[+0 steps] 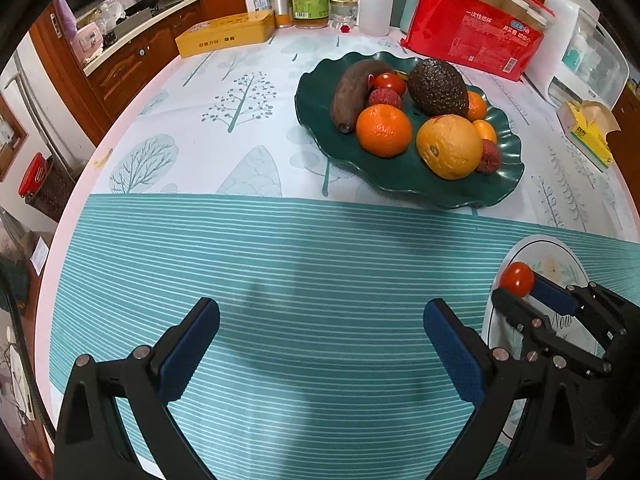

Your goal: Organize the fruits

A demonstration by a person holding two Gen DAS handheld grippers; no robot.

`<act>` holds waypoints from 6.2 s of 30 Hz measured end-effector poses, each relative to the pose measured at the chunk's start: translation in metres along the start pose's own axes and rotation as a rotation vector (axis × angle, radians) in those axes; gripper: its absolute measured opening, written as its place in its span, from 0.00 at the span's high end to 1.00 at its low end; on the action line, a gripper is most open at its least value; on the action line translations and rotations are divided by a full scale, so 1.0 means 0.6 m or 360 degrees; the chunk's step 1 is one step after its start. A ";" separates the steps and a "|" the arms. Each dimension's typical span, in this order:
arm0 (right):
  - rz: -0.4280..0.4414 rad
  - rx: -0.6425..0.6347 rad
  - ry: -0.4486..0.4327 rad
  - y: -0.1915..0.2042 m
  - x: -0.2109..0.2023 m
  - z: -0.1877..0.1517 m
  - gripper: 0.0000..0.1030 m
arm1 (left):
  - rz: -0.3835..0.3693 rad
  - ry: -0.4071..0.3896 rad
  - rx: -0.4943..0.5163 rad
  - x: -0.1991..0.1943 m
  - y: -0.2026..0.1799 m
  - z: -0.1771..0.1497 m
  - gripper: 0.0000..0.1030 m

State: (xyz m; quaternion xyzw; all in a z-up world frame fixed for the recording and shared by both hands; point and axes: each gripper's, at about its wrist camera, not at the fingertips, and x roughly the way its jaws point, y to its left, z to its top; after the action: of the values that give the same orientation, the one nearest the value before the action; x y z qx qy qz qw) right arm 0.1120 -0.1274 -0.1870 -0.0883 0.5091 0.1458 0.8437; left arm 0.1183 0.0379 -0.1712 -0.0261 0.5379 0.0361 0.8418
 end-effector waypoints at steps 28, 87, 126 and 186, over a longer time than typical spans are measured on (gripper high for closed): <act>0.0079 0.0042 0.0031 0.001 -0.135 0.058 0.72 | -0.0022 0.0038 0.0094 -0.115 -0.019 0.024 0.02; 0.0242 0.0278 0.0126 -0.067 0.014 0.275 0.64 | -0.0004 0.0040 -0.0150 0.003 0.055 0.260 0.02; -0.0018 0.0503 -0.0201 -0.043 -0.348 -0.018 0.53 | -0.0208 -0.0215 0.0107 -0.308 -0.059 -0.021 0.02; -0.0092 0.0515 -0.0193 -0.013 -0.385 -0.064 0.47 | -0.0077 -0.0262 0.0171 -0.345 -0.085 -0.064 0.11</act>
State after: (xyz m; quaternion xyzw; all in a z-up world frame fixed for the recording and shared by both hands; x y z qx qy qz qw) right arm -0.0188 -0.1821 -0.0002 0.0430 0.4714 0.0428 0.8798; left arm 0.0014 -0.0228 0.0011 0.0092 0.4673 -0.0112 0.8840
